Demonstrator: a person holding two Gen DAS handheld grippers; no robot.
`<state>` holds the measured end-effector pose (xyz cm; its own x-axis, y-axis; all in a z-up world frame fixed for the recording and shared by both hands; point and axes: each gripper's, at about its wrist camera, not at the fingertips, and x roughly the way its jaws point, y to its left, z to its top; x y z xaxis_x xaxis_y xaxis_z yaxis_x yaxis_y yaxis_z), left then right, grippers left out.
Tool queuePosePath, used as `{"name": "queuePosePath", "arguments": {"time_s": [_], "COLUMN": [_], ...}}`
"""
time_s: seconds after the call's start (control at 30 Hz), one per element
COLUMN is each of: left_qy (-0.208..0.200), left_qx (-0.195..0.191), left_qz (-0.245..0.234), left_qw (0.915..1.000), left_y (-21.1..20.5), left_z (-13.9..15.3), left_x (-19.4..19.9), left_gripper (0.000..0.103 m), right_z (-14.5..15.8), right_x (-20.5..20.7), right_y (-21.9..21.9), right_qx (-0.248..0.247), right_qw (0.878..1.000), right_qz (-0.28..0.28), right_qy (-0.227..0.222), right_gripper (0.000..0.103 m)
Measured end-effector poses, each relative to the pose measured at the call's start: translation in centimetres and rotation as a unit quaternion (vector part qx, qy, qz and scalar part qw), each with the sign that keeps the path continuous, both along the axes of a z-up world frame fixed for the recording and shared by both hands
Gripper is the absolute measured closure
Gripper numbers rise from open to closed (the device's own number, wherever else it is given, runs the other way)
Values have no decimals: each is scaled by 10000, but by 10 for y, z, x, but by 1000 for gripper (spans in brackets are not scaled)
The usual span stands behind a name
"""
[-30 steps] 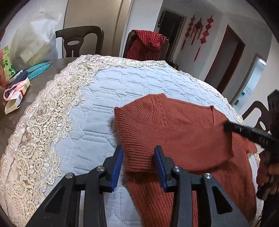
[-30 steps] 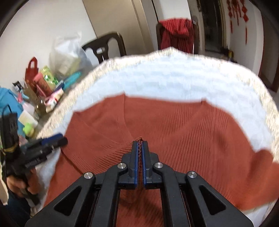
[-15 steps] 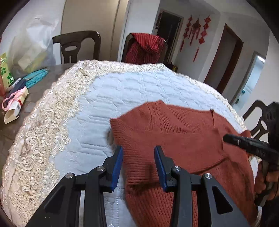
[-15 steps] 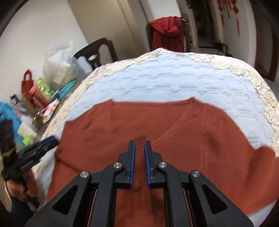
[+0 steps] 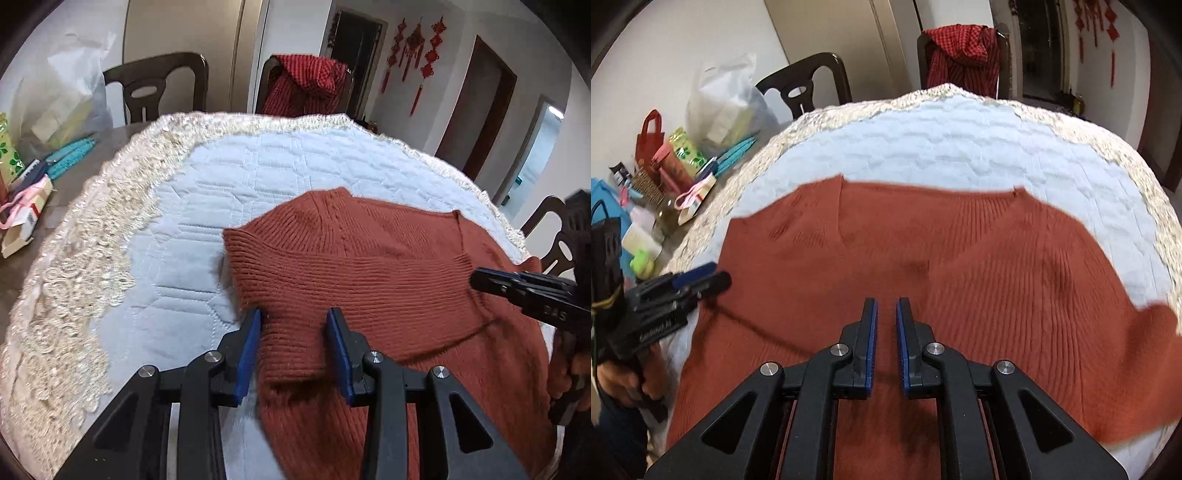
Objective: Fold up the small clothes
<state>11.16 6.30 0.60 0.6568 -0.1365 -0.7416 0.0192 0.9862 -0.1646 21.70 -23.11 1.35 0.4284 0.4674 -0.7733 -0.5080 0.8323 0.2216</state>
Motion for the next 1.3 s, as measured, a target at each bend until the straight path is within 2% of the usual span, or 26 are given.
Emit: {"name": "queuePosePath", "arguments": {"time_s": [0.07,0.13,0.23,0.33,0.43,0.53,0.67,0.73,0.8,0.83,1.03,1.13,1.3], "left_qy": [-36,-76,-104,78,16,-87,-167,-209,-238,-245,-160,-63,-146], "left_qx": [46,31,-21,40,47,128,26,-8,-23,-27,16,50,26], "left_qz": [-2,-58,-177,-188,-92,-91,-115,-171,-245,-295,-623,-617,-732], "left_qw": [10000,9999,9998,9998,9999,9998,9998,9996,9994,9993,9979,9981,9972], "left_y": [-1,-1,-3,-4,-6,-11,-18,-25,-35,-39,-65,-69,-80], "left_z": [2,5,6,-5,3,11,22,27,32,33,27,22,26], "left_x": [-3,-14,-33,-33,-37,-51,-69,-76,-83,-85,-90,-88,-89], "left_gripper": [64,64,64,64,64,64,64,62,58,56,52,52,52], "right_z": [-14,-10,0,-9,-14,-5,3,4,6,6,8,2,-6], "right_x": [17,18,-2,-22,-28,-37,-58,-68,-76,-80,-92,-88,-78], "right_y": [4,-2,-8,-10,-16,-32,-54,-67,-80,-88,-131,-158,-191], "right_qx": [-102,87,-21,-29,-95,53,243,339,445,527,772,853,990], "right_qw": [9997,9994,9999,9999,9999,9998,9994,9987,9977,9970,9903,9833,9705], "right_qz": [-68,-184,-151,24,-30,-151,-251,-369,-502,-566,-1152,-1607,-2189], "right_qy": [201,289,56,153,117,156,78,63,52,47,-8,90,188], "right_gripper": [93,93,93,93,88,88,87,81,59,55,55,55,55]}}
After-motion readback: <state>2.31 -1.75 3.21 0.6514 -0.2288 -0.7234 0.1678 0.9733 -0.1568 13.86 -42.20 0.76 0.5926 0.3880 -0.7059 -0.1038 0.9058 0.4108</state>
